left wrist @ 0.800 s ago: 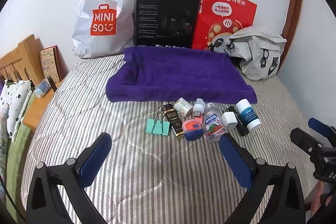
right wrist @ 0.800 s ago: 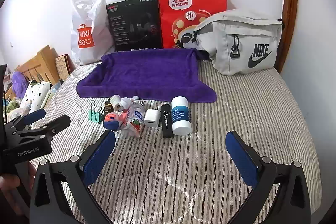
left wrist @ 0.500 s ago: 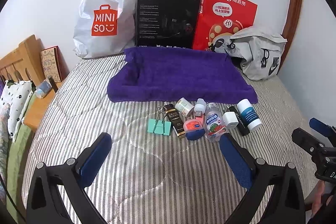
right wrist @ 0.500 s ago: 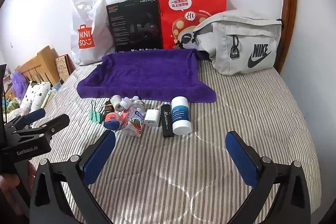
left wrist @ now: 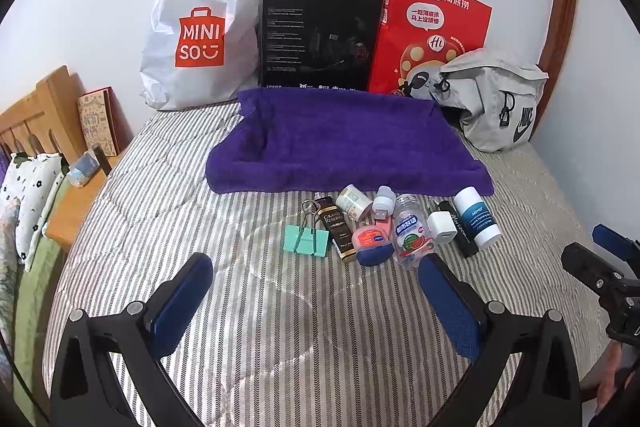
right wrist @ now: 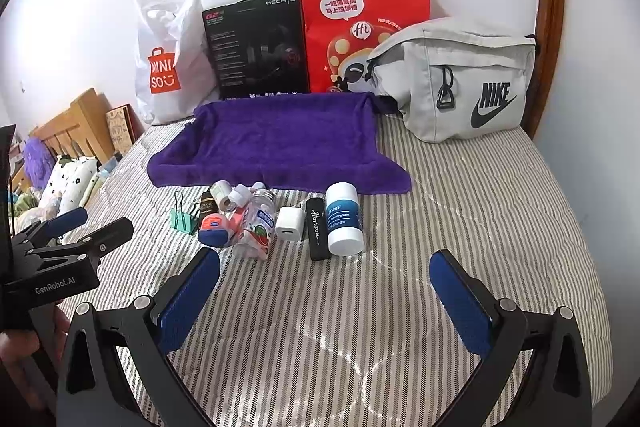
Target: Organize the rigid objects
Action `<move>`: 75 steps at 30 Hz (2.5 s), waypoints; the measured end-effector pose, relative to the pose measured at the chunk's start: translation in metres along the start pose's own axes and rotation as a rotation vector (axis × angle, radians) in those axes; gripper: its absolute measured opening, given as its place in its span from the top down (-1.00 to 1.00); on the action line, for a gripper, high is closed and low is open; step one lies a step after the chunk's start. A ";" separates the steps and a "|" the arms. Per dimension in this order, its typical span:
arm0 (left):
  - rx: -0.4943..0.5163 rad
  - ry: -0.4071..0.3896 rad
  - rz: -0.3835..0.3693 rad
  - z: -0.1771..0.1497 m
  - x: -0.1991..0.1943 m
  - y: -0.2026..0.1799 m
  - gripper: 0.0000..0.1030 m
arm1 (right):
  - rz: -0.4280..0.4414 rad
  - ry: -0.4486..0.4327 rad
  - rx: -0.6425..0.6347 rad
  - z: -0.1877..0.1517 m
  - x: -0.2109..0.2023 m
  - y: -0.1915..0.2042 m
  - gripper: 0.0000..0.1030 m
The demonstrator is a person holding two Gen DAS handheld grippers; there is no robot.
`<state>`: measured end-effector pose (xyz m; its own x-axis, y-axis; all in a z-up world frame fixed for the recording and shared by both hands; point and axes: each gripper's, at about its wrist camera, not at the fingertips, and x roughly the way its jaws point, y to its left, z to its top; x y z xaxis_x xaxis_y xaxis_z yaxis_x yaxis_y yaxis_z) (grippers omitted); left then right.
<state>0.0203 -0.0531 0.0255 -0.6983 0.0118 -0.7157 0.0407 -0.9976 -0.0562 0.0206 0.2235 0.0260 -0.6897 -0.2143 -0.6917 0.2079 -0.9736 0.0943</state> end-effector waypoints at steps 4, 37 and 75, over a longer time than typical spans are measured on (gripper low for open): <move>0.001 0.003 0.001 0.000 0.001 0.001 -1.00 | 0.003 0.002 0.004 0.001 0.001 -0.001 -1.00; 0.022 0.188 0.009 -0.014 0.119 0.029 -0.88 | -0.020 0.123 0.007 -0.013 0.085 -0.043 -0.84; 0.103 0.121 -0.039 -0.003 0.127 0.015 0.24 | -0.028 0.198 -0.015 0.016 0.166 -0.042 -0.23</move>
<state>-0.0655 -0.0663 -0.0681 -0.6063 0.0530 -0.7934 -0.0628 -0.9979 -0.0187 -0.1136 0.2275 -0.0815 -0.5456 -0.1658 -0.8214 0.2018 -0.9774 0.0633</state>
